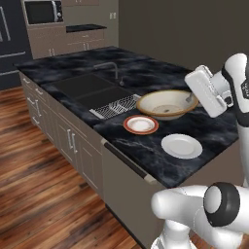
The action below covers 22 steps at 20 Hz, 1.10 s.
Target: Move the bowls from the cabinet to the plates on the dining table.
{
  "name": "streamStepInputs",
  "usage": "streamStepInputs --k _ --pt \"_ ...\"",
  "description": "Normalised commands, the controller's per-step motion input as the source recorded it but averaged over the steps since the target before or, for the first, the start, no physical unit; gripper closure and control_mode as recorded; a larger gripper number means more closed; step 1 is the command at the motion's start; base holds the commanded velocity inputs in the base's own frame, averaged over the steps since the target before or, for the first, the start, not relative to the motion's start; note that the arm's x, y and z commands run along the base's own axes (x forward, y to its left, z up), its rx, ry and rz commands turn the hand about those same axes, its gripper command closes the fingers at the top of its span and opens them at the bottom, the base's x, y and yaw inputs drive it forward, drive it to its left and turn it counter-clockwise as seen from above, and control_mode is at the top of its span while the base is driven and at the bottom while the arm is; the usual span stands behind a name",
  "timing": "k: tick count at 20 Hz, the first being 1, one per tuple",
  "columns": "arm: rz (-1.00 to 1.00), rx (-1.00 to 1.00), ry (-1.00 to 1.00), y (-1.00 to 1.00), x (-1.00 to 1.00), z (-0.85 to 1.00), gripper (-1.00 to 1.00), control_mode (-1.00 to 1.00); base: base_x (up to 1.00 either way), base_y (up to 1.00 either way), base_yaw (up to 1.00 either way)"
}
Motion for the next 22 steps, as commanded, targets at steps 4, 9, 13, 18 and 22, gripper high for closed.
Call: streamStepInputs --k 4,9,13,18,22 --pt "0.10 0.04 0.00 -0.11 0.51 -0.14 1.00 -1.00 0.00 0.00 0.00" --pt "0.11 0.04 0.00 -0.08 0.44 -0.15 1.00 -1.00 0.00 0.00 0.00" --pt "0.10 0.02 0.00 -0.08 0.44 -0.19 1.00 -1.00 0.00 0.00 0.00" --pt "0.09 0.01 0.02 -0.09 0.47 -0.15 1.00 -1.00 0.00 0.00 0.00" --pt "0.04 0.01 0.06 -0.09 0.38 -0.10 1.00 -1.00 0.00 0.00 0.00"
